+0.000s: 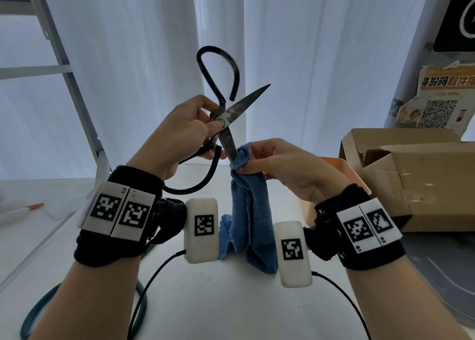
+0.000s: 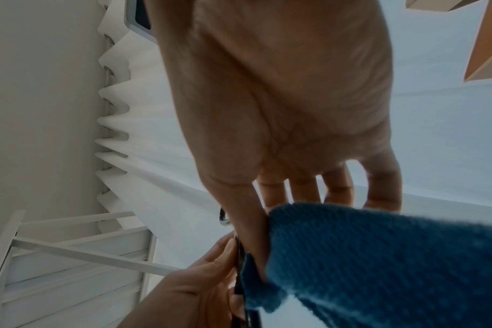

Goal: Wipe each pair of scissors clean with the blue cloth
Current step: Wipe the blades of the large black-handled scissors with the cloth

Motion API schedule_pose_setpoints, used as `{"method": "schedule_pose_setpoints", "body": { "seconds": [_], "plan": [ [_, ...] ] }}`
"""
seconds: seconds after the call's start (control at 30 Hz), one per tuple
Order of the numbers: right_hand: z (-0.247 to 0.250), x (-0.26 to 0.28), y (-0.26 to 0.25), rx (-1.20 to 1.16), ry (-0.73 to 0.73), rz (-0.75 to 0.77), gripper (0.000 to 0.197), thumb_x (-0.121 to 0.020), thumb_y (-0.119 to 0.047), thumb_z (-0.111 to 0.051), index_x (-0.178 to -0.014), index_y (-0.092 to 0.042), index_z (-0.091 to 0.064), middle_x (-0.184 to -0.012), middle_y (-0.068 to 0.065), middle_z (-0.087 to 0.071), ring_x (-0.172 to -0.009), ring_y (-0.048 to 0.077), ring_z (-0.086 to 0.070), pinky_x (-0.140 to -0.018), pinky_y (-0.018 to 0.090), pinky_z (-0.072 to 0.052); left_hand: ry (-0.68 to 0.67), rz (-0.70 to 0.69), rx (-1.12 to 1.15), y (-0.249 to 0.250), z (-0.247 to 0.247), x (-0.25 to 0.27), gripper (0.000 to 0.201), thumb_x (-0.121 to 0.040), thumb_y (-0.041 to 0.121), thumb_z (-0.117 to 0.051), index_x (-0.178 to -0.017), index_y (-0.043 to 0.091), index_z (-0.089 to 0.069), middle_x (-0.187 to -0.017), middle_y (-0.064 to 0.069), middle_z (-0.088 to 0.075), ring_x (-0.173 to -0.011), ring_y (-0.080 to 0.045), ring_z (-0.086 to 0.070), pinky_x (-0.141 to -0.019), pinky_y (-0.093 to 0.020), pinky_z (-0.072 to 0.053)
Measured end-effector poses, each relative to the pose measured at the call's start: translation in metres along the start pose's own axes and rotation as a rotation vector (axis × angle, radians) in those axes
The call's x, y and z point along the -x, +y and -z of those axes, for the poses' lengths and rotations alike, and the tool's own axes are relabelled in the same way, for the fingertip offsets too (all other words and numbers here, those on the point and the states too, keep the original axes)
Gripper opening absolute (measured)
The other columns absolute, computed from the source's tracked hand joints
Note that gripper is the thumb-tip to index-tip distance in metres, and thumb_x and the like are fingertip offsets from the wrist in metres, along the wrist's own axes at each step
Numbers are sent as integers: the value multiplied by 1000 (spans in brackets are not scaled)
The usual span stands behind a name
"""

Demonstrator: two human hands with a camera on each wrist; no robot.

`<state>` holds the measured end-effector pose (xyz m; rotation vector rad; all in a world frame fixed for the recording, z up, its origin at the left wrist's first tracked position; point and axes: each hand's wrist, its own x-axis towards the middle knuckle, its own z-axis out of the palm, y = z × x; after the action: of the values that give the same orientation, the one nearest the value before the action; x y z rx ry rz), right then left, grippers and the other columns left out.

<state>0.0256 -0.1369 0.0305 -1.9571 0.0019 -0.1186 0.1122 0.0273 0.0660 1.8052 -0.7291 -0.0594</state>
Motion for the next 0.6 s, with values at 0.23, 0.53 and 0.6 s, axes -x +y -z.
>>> {"method": "schedule_pose_setpoints", "body": {
  "seconds": [0.23,0.53,0.6],
  "plan": [
    [-2,-2,4,13,-42,-26,42,-87,-11,-72,-107,20,-51,-92,12,-62,-87,18,-58,-85,32,-45,44,6,-26,-3,3,-2,16,-101,6,-52,-112,15,-60,-100,-12,-57,-60,-23,-73,-48,-18,-50],
    [0,-4,8,97,-85,-25,36,-86,-12,-73,-105,15,-60,-107,30,-66,-92,21,-62,-108,48,-46,67,12,-35,-6,4,-4,17,-101,6,-52,-113,15,-59,-99,-11,-57,-58,-23,-73,-47,-18,-50],
    [3,-2,8,141,-113,-34,28,-86,-10,-72,-99,13,-63,-102,27,-68,-90,20,-61,-107,47,-45,75,12,-36,-6,4,-4,16,-101,6,-52,-113,15,-60,-99,-11,-58,-59,-23,-73,-47,-18,-50]
  ]
}}
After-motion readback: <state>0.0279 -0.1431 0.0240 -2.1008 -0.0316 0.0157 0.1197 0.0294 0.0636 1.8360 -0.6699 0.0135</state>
